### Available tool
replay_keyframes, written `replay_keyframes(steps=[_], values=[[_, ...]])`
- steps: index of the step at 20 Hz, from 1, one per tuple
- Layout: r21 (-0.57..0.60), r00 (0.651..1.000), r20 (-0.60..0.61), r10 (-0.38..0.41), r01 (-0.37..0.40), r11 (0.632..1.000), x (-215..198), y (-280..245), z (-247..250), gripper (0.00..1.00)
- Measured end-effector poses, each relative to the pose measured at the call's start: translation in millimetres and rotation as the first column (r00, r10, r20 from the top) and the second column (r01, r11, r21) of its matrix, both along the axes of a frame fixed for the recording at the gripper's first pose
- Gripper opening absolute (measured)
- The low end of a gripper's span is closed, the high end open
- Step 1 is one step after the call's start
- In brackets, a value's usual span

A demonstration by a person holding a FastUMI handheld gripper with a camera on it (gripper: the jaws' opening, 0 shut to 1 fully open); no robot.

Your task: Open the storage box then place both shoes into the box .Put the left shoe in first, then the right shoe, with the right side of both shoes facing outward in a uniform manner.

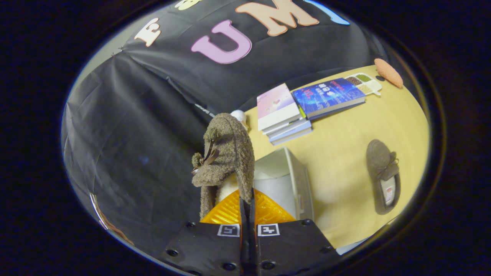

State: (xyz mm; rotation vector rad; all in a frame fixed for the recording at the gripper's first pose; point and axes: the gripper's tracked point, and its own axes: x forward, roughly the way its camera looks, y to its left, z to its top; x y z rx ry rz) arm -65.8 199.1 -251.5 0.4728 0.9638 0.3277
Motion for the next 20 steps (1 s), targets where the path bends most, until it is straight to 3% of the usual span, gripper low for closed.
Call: replay_keyframes(steps=[8,20], values=[[-0.07,0.993,-0.097,0.067,-0.074,0.995,-36.4,31.9,-56.1,0.04],[-0.188,0.946,-0.322,0.022,-0.087,0.978,-55.4,41.9,-137.4,0.04]])
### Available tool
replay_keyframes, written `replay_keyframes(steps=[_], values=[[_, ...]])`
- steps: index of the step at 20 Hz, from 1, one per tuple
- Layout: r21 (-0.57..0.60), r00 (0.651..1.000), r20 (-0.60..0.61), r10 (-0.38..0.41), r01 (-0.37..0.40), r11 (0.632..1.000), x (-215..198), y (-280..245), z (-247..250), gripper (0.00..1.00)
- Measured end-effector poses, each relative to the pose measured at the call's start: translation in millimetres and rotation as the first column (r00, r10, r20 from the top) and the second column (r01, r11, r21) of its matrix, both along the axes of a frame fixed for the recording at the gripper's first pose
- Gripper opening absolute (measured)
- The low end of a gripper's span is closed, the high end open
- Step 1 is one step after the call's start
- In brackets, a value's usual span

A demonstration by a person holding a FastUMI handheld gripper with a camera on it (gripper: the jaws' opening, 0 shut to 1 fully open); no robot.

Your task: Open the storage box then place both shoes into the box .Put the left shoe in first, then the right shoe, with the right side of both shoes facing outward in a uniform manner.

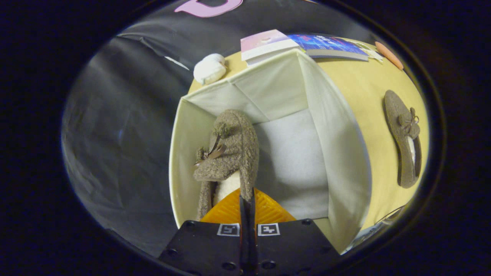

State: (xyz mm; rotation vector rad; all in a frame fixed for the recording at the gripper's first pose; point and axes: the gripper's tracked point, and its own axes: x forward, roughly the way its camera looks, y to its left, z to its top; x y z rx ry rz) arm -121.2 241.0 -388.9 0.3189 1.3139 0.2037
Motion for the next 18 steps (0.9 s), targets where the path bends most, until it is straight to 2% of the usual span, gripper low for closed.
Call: replay_keyframes(steps=[3,11,18], values=[[-0.032,0.999,-0.032,0.012,-0.013,0.999,4.0,-5.4,-10.8,0.04],[0.005,0.999,-0.032,0.002,-0.002,1.0,9.9,-9.1,-0.6,0.24],[0.139,0.993,0.06,-0.1,0.091,0.986,31.9,-29.7,67.1,0.24]])
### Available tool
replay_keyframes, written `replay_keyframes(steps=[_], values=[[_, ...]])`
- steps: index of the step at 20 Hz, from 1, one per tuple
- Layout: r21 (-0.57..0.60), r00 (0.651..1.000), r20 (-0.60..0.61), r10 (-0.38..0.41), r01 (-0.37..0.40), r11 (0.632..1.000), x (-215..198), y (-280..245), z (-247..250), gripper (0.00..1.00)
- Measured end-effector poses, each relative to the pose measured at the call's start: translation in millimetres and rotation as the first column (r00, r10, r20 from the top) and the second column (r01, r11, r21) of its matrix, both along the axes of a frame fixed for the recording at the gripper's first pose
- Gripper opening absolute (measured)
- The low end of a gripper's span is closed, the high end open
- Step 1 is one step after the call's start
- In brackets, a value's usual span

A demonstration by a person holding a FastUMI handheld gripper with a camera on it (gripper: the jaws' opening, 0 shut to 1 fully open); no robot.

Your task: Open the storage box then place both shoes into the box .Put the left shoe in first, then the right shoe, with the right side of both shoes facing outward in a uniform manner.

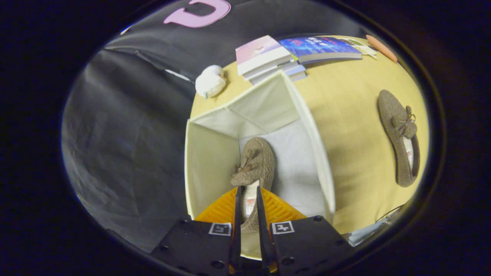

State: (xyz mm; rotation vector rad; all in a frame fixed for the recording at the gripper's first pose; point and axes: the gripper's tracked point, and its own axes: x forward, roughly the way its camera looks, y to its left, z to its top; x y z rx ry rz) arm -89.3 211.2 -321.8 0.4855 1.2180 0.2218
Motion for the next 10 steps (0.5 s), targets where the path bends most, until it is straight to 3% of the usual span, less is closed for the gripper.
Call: replay_keyframes(steps=[5,10], values=[[0.047,0.983,0.129,-0.128,0.123,0.991,31.3,-60.2,48.6,0.24],[-0.026,0.953,0.193,-0.232,0.241,0.97,59.1,-165.8,70.0,0.24]])
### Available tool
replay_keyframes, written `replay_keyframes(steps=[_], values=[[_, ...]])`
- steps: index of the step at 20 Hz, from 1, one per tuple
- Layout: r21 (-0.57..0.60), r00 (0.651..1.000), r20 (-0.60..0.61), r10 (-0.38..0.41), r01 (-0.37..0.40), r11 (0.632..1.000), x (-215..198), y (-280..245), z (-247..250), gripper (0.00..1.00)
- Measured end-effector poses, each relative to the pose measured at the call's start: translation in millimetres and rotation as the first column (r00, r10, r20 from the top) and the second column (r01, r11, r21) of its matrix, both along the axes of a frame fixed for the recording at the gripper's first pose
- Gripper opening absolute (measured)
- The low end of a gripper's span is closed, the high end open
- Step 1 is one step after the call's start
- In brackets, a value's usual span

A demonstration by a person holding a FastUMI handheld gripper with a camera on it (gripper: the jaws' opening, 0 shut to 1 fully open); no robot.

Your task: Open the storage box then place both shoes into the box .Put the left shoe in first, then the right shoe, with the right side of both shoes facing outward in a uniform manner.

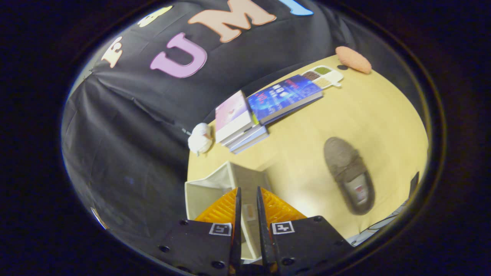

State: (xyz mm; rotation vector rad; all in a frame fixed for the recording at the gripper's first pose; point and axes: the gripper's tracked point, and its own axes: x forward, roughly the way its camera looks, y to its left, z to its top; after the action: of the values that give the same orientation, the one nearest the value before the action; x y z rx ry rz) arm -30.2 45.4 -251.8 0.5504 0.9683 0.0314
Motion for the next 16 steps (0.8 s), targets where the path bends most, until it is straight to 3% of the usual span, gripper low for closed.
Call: replay_keyframes(steps=[7,16], values=[[-0.15,0.989,-0.095,-0.114,0.099,0.984,-14.6,-115.3,-50.1,0.24],[-0.271,0.958,-0.262,-0.12,0.047,0.962,-46.7,-175.2,-119.6,0.37]])
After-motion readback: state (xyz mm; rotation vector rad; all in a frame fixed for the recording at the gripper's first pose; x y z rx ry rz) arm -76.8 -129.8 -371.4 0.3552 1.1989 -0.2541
